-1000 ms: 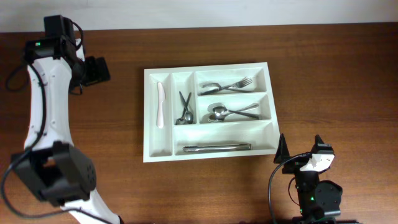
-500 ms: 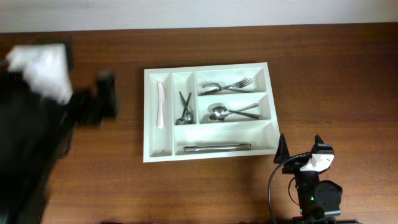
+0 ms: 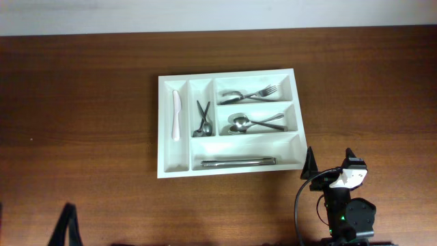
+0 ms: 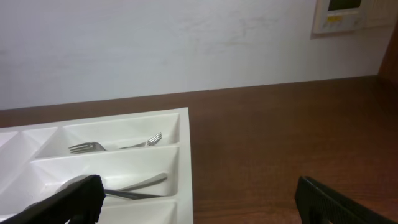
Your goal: Pack container
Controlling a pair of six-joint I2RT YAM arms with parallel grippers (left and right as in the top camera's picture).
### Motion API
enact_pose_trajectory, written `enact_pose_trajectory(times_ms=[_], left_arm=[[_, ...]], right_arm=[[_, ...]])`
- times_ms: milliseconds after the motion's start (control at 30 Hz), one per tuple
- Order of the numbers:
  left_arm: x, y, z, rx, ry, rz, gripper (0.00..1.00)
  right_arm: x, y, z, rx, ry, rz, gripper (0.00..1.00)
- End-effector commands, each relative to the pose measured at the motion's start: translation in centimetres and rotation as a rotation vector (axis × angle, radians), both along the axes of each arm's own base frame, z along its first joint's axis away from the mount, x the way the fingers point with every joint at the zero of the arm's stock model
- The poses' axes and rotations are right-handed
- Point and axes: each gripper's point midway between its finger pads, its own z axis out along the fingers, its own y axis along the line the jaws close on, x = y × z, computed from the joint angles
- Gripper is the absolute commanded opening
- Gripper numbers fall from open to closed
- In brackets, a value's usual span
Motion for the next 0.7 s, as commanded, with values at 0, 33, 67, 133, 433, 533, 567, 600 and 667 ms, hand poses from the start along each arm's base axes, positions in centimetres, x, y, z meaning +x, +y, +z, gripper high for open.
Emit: enact_pose_trajectory(times_ms=[0, 33, 67, 133, 433, 533, 567, 600, 667], left_arm=[[-0.5, 0.8, -4.0, 0.010, 0.041, 0.039, 0.99], [-0.4, 0.9, -5.2, 0.013, 0.054, 0.046, 0.99], [-0.1, 1.0, -6.4, 0.015, 0.063, 0.055, 0.99], [1.0, 1.2, -8.7, 0.017, 0.072, 0.078, 0.99], [8.4, 0.9, -18.1, 0.004, 0.014, 0.131, 0.99], [10.4, 0.9, -20.6, 0.002, -0.004, 0.133, 0.99], [11.0, 0.9, -21.4, 0.002, -0.003, 0.135, 0.99], [11.6, 0.8, -22.3, 0.003, 0.004, 0.135, 0.99], [12.4, 0.8, -23.7, 0.004, 0.020, 0.135, 0.99]], right_arm=[[0.0, -0.1, -0.3, -0.007, 0.004, -0.003, 0.99], [0.0, -0.1, -0.3, -0.007, 0.004, -0.003, 0.99], [0.0, -0.1, -0.3, -0.007, 0.004, -0.003, 0.99], [0.0, -0.1, -0.3, -0.007, 0.004, -0.003, 0.99], [0.0, -0.1, -0.3, -0.007, 0.004, -0.003, 0.99], [0.0, -0.1, -0.3, -0.007, 0.004, -0.003, 0.99], [0.0, -0.1, -0.3, -0.007, 0.004, -0.003, 0.99], [0.0, -0.1, -0.3, -0.007, 0.004, -0.003, 0.99], [0.0, -0.1, -0.3, -0.007, 0.004, -0.003, 0.99]])
